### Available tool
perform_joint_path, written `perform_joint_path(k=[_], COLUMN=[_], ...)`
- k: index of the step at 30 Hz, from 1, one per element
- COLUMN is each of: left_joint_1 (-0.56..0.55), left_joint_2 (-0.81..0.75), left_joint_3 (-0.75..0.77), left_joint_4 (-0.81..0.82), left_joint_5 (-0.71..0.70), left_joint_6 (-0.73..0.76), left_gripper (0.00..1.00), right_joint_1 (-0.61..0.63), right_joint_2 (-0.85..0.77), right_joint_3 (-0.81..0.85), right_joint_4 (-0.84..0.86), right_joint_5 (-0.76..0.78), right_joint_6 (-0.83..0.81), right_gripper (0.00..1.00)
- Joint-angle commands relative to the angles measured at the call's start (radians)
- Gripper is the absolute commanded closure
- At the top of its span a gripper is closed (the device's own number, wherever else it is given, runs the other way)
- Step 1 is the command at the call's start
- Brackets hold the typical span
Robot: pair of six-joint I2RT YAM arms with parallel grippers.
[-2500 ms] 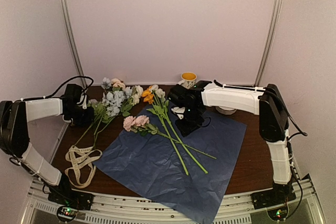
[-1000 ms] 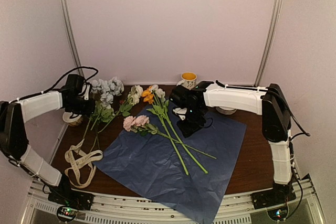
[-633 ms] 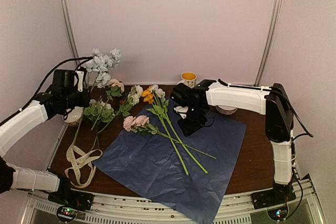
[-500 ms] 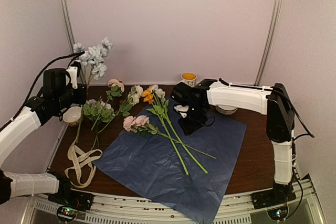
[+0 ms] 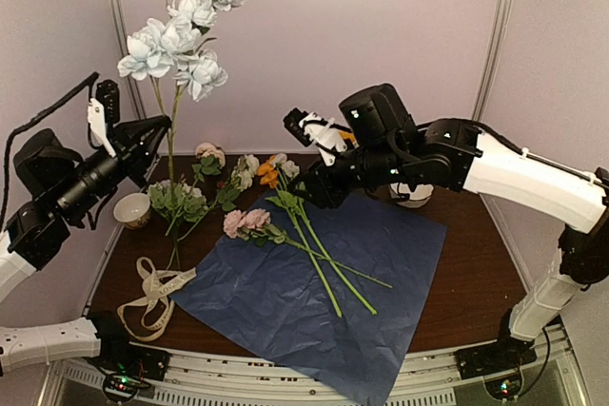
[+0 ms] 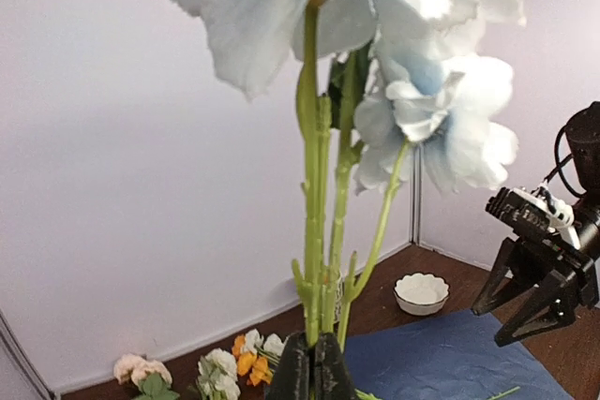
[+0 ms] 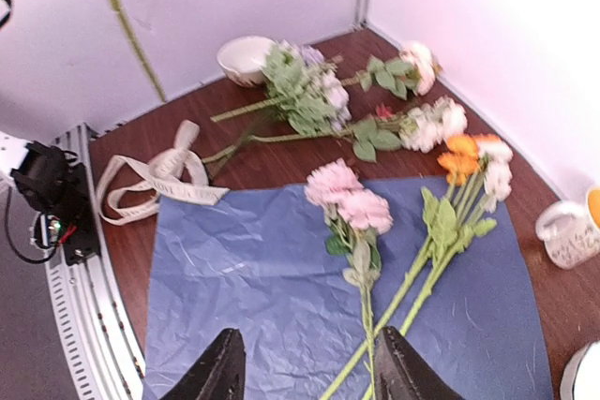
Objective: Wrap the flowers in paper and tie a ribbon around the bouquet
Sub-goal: Pass from the left arm to the right
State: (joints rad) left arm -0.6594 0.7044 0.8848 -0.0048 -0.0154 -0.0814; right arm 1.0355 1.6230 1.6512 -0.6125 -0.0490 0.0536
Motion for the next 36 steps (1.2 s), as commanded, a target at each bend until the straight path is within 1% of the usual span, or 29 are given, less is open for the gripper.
perform_joint_path(k=[1,2,3,4,6,8,10,11,13,15,16,18,20,22,23,25,29,30,34,36], left_joint_1=[-0.033,-0.026,-0.017,-0.014,-0.014,-0.014,-0.014,-0.015,-0.024,-0.06,-0.089,-0.13,-0.152,-0.17,-0.179,-0.197,-0.224,-0.229,-0.233,-0.233], left_joint_2=[-0.089,-0.122,-0.147,-0.155,-0.122,-0.067,-0.012,0.024,0.112,0.193,0.224,0.263,0.291,0.319,0.328,0.343,0.375,0.382,0.394,0.388], left_joint_3=[0.008,-0.022,-0.038,-0.035,0.016,0.041,-0.012,-0.043,-0.06,-0.036,-0.023,0.007,0.029,0.036,0.04,0.045,0.053,0.057,0.068,0.066], left_joint_4=[0.102,0.142,0.163,0.158,0.089,0.081,0.237,0.36,0.552,0.651,0.677,0.671,0.67,0.698,0.703,0.707,0.715,0.711,0.679,0.657], left_joint_5=[-0.237,-0.29,-0.293,-0.268,-0.188,-0.094,0.051,0.165,0.289,0.364,0.375,0.368,0.358,0.369,0.372,0.371,0.38,0.38,0.376,0.355], left_joint_6=[0.122,0.106,0.101,0.103,0.07,-0.021,-0.167,-0.249,-0.389,-0.441,-0.44,-0.413,-0.414,-0.422,-0.424,-0.425,-0.425,-0.428,-0.436,-0.425], left_gripper=[1.0,1.0,1.0,1.0,1.0,1.0,1.0,1.0,1.0,1.0,1.0,1.0,1.0,1.0,1.0,1.0,1.0,1.0,1.0,1.0], right_joint_1=[0.023,0.023,0.024,0.024,0.027,0.035,0.046,0.049,0.055,0.057,0.058,0.065,0.068,0.068,0.068,0.069,0.068,0.068,0.068,0.068], right_joint_2=[-0.032,-0.031,-0.032,-0.034,-0.04,-0.055,-0.074,-0.084,-0.107,-0.125,-0.13,-0.129,-0.116,-0.097,-0.089,-0.083,-0.078,-0.079,-0.093,-0.104], right_joint_3=[-0.04,-0.037,-0.036,-0.038,-0.042,-0.048,-0.066,-0.079,-0.109,-0.138,-0.154,-0.16,-0.148,-0.127,-0.121,-0.118,-0.119,-0.12,-0.133,-0.15], right_joint_4=[0.161,0.16,0.156,0.157,0.169,0.208,0.286,0.36,0.471,0.579,0.625,0.674,0.671,0.639,0.626,0.618,0.617,0.615,0.6,0.603], right_joint_5=[-0.081,-0.085,-0.092,-0.099,-0.133,-0.175,-0.232,-0.256,-0.288,-0.295,-0.3,-0.289,-0.252,-0.218,-0.209,-0.205,-0.213,-0.218,-0.214,-0.208], right_joint_6=[-0.072,-0.068,-0.066,-0.065,-0.06,-0.047,-0.026,-0.009,0.036,0.092,0.113,0.136,0.137,0.136,0.138,0.143,0.149,0.148,0.13,0.121], right_gripper=[0.51,0.51,0.51,0.51,0.51,0.51,0.51,0.51,0.5,0.47,0.45,0.41,0.38,0.37,0.38,0.44,0.61,0.63,0.67,0.64])
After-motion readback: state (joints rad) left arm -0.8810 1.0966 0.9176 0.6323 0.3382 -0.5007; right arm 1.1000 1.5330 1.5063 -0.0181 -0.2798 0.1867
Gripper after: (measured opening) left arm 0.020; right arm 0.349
